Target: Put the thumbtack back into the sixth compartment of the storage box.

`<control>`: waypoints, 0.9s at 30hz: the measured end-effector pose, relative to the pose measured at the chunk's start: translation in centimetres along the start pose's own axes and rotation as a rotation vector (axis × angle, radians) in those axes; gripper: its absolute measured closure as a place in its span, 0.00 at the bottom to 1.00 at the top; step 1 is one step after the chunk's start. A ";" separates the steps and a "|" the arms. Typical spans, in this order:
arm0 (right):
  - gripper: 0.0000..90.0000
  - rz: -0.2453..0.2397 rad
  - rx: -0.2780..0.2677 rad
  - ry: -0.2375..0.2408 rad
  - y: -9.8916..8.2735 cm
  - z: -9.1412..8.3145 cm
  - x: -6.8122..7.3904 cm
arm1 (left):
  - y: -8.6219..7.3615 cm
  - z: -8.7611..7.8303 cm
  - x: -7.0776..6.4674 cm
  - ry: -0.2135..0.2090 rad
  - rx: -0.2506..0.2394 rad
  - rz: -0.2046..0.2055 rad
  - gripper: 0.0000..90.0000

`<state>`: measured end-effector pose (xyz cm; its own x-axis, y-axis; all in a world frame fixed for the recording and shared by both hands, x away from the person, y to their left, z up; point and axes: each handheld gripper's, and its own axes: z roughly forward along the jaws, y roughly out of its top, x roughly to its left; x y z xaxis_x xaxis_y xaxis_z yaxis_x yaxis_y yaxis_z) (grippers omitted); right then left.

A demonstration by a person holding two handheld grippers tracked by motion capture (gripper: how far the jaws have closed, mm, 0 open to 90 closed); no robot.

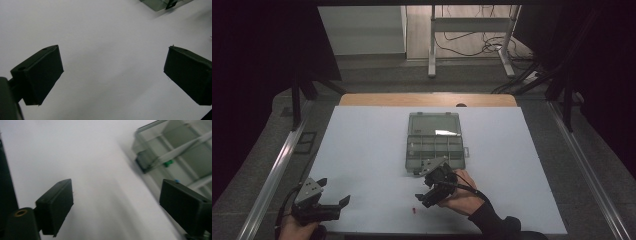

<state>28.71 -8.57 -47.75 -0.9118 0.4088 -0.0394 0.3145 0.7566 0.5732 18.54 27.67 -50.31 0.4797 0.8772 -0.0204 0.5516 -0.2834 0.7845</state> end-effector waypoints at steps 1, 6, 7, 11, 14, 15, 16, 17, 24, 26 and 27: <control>0.17 0.001 0.005 0.005 -0.1 0.1 0.2 | 0.0 0.0 0.0 0.000 0.000 0.000 0.03; 0.26 -0.025 0.019 0.047 -0.3 0.8 1.1 | 0.0 0.0 0.0 -0.001 0.000 -0.001 0.03; 0.28 -0.028 0.019 0.058 -0.4 0.9 1.2 | 0.0 0.0 0.0 -0.001 0.000 -0.001 0.03; 0.36 -0.054 0.027 0.090 -0.5 1.4 1.8 | 0.0 0.0 0.0 0.000 0.000 0.000 0.03; 0.42 -0.079 0.035 0.106 -0.6 1.8 2.2 | 0.0 0.0 0.0 0.000 0.001 0.000 0.03; 0.44 -0.081 0.039 0.113 -0.6 2.0 2.4 | 0.0 0.0 0.0 0.000 0.001 0.000 0.03; 0.46 -0.083 0.043 0.118 -0.6 2.1 2.5 | 0.0 0.0 0.0 0.000 0.001 0.000 0.03; 0.47 -0.094 0.046 0.123 -0.6 2.3 2.6 | 0.0 0.0 0.0 0.000 0.001 0.000 0.03; 0.56 -0.131 0.076 0.158 -0.7 3.3 3.5 | 0.0 0.0 0.0 0.000 0.001 0.000 0.03; 0.58 -0.139 0.078 0.161 -0.7 3.5 3.6 | 0.0 0.0 0.0 0.000 0.001 -0.001 0.03; 0.59 -0.140 0.077 0.163 -0.7 3.5 3.6 | 0.0 0.0 0.0 -0.001 0.001 0.000 0.03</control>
<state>26.12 -5.84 -51.19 -0.9766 0.2138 0.0223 0.1954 0.8396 0.5069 18.54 27.65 -50.31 0.4800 0.8770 -0.0208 0.5523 -0.2837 0.7839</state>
